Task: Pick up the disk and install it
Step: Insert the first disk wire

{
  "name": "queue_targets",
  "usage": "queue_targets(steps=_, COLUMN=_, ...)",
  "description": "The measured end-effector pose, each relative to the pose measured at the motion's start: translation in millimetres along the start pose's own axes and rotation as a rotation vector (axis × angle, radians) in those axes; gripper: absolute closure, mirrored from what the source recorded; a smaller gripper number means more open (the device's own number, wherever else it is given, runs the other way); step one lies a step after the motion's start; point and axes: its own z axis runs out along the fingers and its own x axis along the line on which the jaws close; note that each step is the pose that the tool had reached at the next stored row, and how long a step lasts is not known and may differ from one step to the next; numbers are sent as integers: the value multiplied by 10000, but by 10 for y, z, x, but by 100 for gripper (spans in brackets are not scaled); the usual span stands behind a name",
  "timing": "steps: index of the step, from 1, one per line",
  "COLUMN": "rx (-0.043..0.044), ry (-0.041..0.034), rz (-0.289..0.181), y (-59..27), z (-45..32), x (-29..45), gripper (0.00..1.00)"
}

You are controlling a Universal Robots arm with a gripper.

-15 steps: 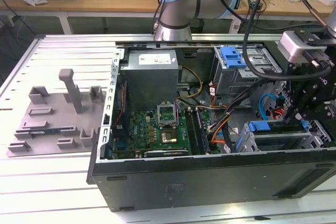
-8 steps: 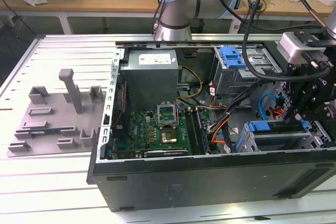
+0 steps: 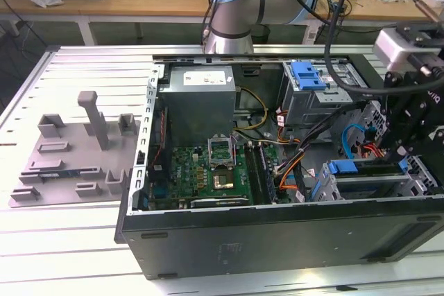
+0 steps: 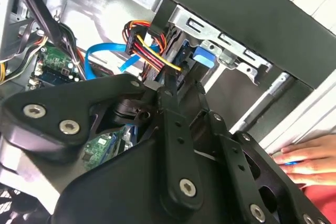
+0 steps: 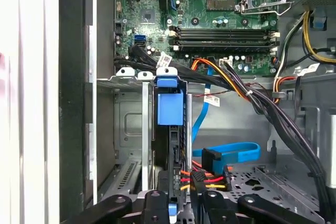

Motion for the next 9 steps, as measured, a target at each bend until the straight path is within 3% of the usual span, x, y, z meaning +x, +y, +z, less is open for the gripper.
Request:
queue_targets(steps=5, rx=0, ry=3, rz=0, y=1, z=-145, x=2, gripper=69)
queue_targets(steps=9, rx=0, ry=1, rz=0, y=1, z=-216, x=-15, gripper=69)
